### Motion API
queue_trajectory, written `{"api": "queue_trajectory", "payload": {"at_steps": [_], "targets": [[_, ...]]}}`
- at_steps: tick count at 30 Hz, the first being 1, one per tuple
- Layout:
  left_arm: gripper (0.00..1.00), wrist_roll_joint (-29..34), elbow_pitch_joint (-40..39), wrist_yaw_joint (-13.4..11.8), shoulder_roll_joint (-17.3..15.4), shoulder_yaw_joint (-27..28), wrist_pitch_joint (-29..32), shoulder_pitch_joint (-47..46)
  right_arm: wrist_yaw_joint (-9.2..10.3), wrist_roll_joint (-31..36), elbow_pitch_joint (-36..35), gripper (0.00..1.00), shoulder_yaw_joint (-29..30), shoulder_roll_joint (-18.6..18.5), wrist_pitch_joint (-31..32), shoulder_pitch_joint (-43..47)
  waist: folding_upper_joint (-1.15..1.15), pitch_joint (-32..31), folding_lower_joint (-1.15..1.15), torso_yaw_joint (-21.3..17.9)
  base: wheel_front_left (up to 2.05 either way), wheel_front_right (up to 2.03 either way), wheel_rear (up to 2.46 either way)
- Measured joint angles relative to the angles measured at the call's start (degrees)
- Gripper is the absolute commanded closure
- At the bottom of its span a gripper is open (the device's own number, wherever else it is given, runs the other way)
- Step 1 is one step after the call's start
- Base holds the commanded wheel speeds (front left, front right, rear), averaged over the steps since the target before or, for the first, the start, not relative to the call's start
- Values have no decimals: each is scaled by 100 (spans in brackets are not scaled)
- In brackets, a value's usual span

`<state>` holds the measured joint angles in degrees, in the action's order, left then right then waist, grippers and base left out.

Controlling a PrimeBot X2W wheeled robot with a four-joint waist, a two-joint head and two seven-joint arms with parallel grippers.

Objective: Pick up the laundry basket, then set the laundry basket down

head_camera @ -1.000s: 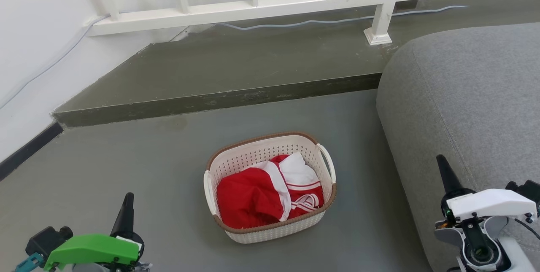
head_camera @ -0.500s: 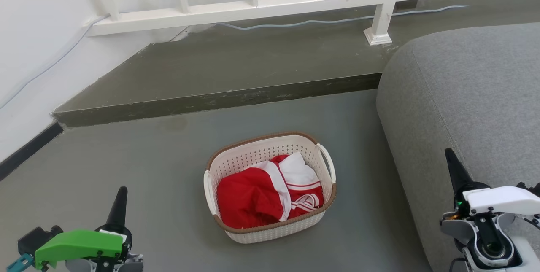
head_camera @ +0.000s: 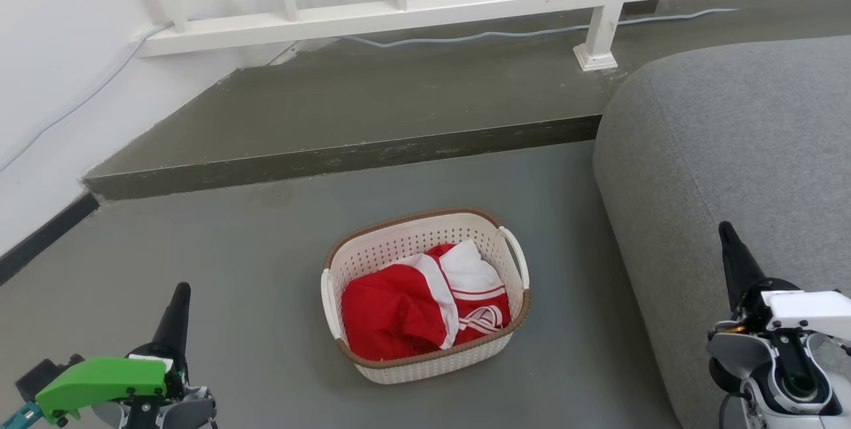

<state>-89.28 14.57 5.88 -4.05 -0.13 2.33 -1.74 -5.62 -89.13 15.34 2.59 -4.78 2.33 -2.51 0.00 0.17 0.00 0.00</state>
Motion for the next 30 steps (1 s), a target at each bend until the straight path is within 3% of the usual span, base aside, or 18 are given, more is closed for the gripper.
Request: {"api": "queue_trajectory", "payload": {"at_steps": [10, 30], "targets": [[100, -541, 60, 68, -1, 123, 114, -93, -92, -524, 12, 100, 194, 42, 125, -61, 0, 0, 0, 0, 0, 0, 0], [100, -573, 108, 74, -1, 131, 115, -100, -93, -524, 35, 100, 201, 49, 125, -61, 0, -1, 0, 0, 0, 0, 0]]}}
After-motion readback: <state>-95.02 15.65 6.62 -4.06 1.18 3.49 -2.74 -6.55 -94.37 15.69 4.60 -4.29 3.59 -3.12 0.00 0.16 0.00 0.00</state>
